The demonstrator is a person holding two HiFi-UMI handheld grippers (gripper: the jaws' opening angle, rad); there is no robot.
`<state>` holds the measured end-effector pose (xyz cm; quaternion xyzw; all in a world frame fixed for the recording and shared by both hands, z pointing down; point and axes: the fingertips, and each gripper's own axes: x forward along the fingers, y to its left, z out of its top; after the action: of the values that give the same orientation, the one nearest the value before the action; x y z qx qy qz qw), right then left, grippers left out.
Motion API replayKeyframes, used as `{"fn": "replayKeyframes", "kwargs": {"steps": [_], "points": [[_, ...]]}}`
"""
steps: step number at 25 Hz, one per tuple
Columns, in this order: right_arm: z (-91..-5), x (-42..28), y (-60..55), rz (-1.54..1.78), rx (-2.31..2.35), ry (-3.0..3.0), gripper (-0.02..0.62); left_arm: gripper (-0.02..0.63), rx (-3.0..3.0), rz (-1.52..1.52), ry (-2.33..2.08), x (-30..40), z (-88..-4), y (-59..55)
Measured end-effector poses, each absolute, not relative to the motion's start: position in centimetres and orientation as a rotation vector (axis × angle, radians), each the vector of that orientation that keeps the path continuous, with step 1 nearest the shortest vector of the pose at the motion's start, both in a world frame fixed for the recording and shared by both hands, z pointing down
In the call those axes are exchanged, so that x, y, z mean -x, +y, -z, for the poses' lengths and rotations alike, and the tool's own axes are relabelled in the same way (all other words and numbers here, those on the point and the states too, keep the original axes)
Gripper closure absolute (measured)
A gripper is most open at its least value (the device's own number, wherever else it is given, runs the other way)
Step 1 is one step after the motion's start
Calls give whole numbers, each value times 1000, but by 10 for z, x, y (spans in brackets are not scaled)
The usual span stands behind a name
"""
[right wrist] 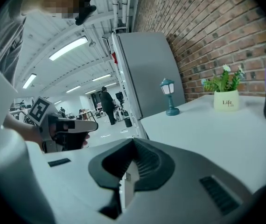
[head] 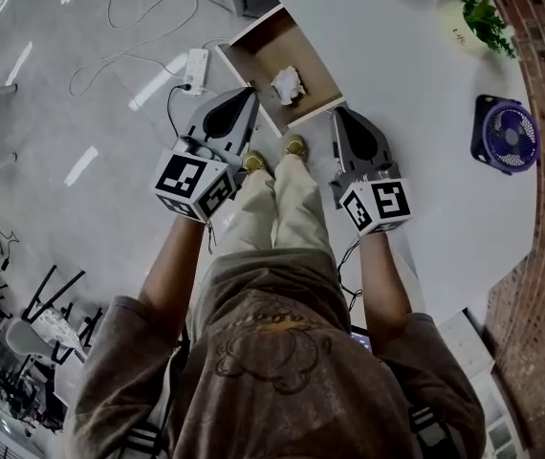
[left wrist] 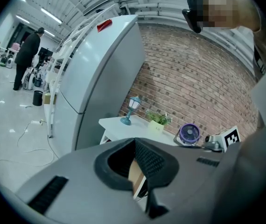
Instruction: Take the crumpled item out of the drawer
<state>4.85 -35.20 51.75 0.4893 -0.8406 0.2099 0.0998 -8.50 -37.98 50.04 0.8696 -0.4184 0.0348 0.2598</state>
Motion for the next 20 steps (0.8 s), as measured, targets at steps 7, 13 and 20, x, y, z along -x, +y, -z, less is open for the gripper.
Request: {"fn": "replayKeyframes", "kwargs": {"steps": [7, 13, 20], "points": [[-538, -49, -351, -577, -1437, -2481, 598, 598, -2366, -115, -1092, 79, -535, -381], [-546, -47, -352, -609, -1444, -2514, 598, 598, -2386, -119, -1061, 72, -556, -379], [-555, -48, -351, -582, -1432, -2525, 598, 598, -2412, -112, -1045, 64, -571, -374]]}}
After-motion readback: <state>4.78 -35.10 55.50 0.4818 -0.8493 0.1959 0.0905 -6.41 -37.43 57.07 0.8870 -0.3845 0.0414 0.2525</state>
